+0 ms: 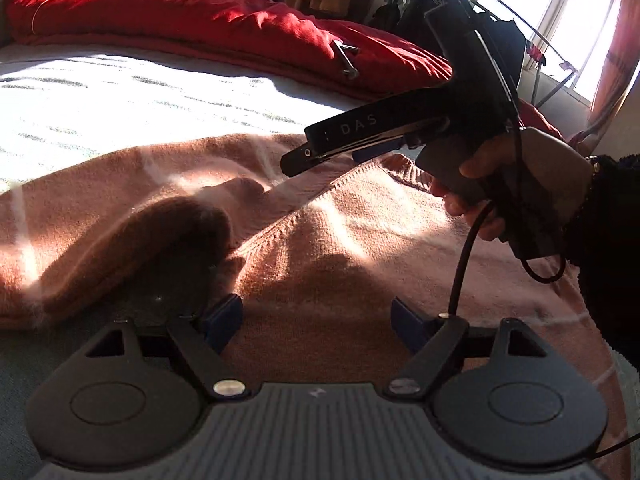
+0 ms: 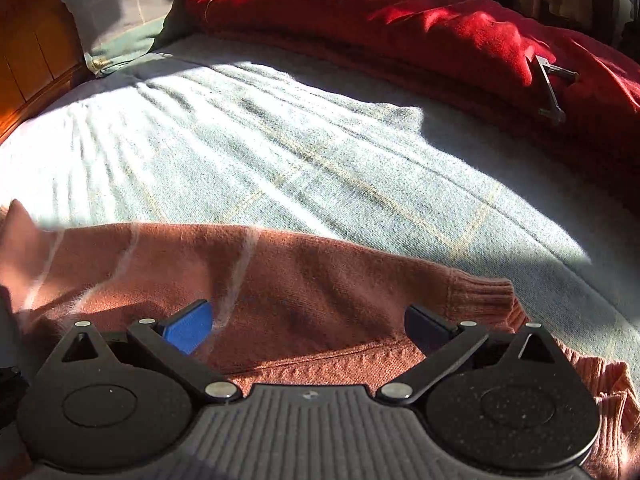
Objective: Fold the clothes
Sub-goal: 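Grip the sweater edge beside the collar with the right tool, then open the right tool and release the sweater edge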
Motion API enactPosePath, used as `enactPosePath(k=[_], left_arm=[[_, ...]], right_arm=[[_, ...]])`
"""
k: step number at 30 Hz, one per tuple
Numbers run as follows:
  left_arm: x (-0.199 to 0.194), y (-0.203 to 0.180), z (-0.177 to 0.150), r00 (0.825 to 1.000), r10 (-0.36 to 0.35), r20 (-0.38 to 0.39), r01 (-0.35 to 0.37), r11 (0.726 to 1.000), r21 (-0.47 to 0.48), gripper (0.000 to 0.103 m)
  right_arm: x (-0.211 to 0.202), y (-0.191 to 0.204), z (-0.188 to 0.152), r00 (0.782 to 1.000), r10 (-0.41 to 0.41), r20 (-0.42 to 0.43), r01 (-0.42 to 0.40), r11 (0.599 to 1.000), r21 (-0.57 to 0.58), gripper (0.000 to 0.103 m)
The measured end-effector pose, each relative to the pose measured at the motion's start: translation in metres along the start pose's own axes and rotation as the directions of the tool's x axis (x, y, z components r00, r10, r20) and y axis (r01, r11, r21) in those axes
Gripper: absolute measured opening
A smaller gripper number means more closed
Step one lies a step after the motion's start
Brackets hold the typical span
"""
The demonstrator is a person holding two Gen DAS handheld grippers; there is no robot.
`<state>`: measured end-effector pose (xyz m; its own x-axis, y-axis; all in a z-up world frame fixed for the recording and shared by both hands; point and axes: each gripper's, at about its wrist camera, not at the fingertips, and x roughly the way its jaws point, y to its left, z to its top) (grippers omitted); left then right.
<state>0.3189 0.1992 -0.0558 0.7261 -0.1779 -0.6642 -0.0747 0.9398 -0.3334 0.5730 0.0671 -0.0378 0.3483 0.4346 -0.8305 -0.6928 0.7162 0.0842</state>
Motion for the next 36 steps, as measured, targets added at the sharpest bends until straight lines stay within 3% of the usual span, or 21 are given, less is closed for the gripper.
enactPosePath(k=[4, 8, 13, 19, 25, 30, 33, 36], left_arm=[[0.002, 0.002, -0.001, 1.000, -0.006, 0.000, 0.006, 1.000, 0.019, 0.082], [0.003, 0.002, 0.000, 1.000, -0.007, -0.005, 0.007, 1.000, 0.014, 0.082], [0.001, -0.003, 0.000, 1.000, 0.003, -0.008, -0.003, 0.999, 0.040, 0.085], [-0.008, -0.035, 0.004, 0.999, 0.014, -0.030, -0.010, 0.994, 0.110, 0.085], [-0.001, -0.086, -0.010, 0.994, -0.060, -0.086, 0.080, 0.965, 0.249, 0.085], [0.014, -0.104, -0.026, 0.991, -0.013, -0.134, 0.053, 0.953, 0.299, 0.087], [0.017, -0.106, -0.032, 0.990, 0.006, -0.141, 0.042, 0.942, 0.332, 0.092], [0.020, -0.111, -0.031, 0.988, 0.021, -0.155, 0.035, 0.936, 0.351, 0.095]], right_arm=[[0.029, 0.012, 0.004, 0.998, -0.052, 0.039, 0.054, 0.997, -0.063, 0.103], [0.044, 0.002, 0.030, 0.998, -0.052, 0.046, 0.052, 0.999, 0.018, 0.103], [0.011, -0.007, 0.035, 0.998, -0.048, 0.040, 0.047, 0.998, 0.043, 0.103], [-0.091, -0.028, -0.029, 0.998, -0.009, 0.058, 0.009, 1.000, 0.003, 0.103], [-0.158, -0.063, -0.125, 0.993, 0.114, 0.041, -0.119, 0.978, 0.172, 0.103], [-0.166, -0.081, -0.189, 0.968, 0.245, 0.051, -0.248, 0.904, 0.349, 0.103], [-0.152, -0.086, -0.207, 0.973, 0.220, 0.071, -0.231, 0.894, 0.384, 0.103], [-0.147, -0.092, -0.206, 0.976, 0.157, 0.148, -0.204, 0.896, 0.393, 0.103]])
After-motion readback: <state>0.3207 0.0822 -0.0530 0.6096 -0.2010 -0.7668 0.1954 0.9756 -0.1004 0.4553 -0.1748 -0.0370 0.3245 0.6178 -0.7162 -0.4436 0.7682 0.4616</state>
